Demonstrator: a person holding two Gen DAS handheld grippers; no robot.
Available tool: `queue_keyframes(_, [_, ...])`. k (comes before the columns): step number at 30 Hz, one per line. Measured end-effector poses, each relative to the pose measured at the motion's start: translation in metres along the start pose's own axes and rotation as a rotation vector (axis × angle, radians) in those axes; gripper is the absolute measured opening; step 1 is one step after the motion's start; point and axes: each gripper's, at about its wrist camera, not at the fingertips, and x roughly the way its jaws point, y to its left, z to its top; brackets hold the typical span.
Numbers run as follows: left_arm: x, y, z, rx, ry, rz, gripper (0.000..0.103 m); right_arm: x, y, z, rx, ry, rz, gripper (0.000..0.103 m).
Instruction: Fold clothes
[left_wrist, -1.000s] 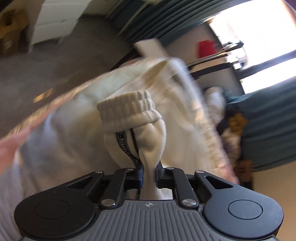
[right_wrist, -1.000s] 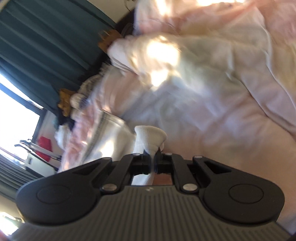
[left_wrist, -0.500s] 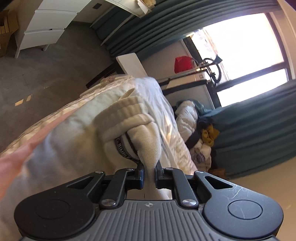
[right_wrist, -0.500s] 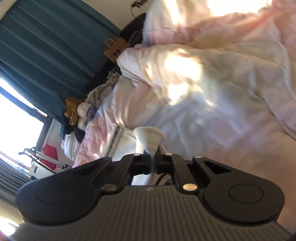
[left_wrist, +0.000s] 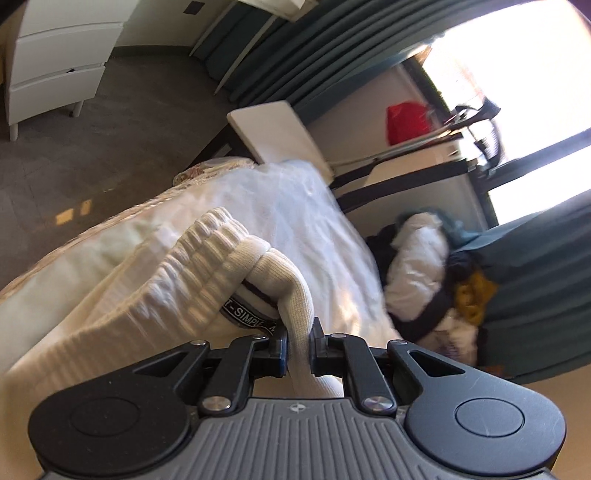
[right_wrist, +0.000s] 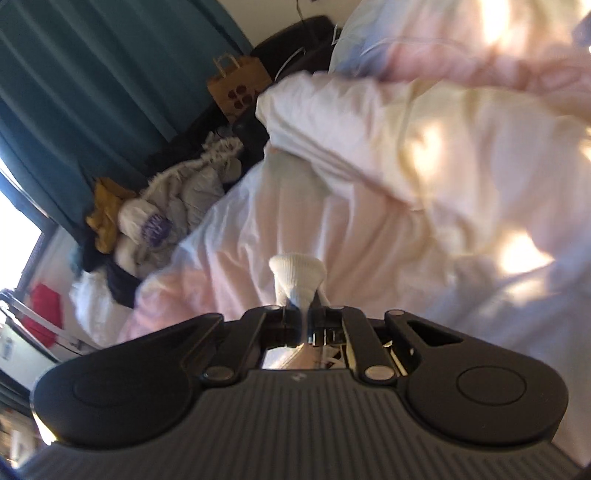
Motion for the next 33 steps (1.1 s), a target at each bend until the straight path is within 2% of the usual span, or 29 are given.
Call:
queue_keyframes(4, [0.051,-0.005,0.007,0.033,0.015,0.044,0.013,0.054,0.014,-0.012,-0.063,0.038,-0.056,0.007])
queue_keyframes(6, [0.07,-0.006,0.009,0.051,0.023,0.058,0.017,0.055,0.014,-0.015,-0.069,0.039,-0.051,0.009])
queue_keyframes(8, [0.072,-0.004,0.009,0.07,0.027,0.038,0.022,0.056,0.013,-0.019,-0.076,0.039,-0.047,0.01])
queue_keyframes(11, [0.058,-0.001,0.004,0.105,0.019,-0.038,0.039,0.047,0.012,-0.021,-0.066,0.032,-0.009,0.013])
queue_keyframes(12, [0.05,0.0,0.0,0.116,0.013,-0.06,0.047,0.036,0.011,-0.021,-0.059,0.023,0.025,0.019])
queue_keyframes(13, [0.04,0.0,-0.005,0.133,0.008,-0.078,0.05,0.024,0.011,-0.022,-0.06,0.015,0.051,0.028])
queue_keyframes(16, [0.003,0.001,-0.024,0.177,-0.013,-0.135,0.055,-0.018,0.012,-0.03,-0.06,-0.014,0.098,0.037])
queue_keyframes(17, [-0.011,0.004,-0.033,0.181,-0.024,-0.16,0.06,-0.032,0.011,-0.034,-0.054,-0.024,0.114,0.038])
queue_keyframes(18, [-0.023,0.008,-0.044,0.17,-0.031,-0.179,0.065,-0.046,0.007,-0.041,-0.023,-0.031,0.132,0.039])
queue_keyframes(20, [-0.047,0.019,-0.066,0.141,-0.042,-0.214,0.066,-0.074,-0.002,-0.055,0.043,-0.045,0.166,0.048])
queue_keyframes(21, [-0.055,0.026,-0.078,0.115,-0.042,-0.217,0.066,-0.085,-0.008,-0.064,0.09,-0.045,0.18,0.057])
queue_keyframes(22, [-0.061,0.034,-0.09,0.088,-0.04,-0.216,0.067,-0.094,-0.014,-0.073,0.131,-0.036,0.187,0.061])
queue_keyframes(26, [-0.07,0.066,-0.129,-0.036,0.004,-0.227,0.071,-0.116,-0.034,-0.116,0.281,0.024,0.17,0.066])
queue_keyframes(28, [-0.064,0.072,-0.139,-0.039,0.035,-0.215,0.071,-0.118,-0.043,-0.135,0.359,0.062,0.173,0.067])
queue_keyframes(33, [-0.041,0.09,-0.146,-0.098,0.057,-0.251,0.075,-0.107,-0.059,-0.169,0.498,0.121,0.26,0.067])
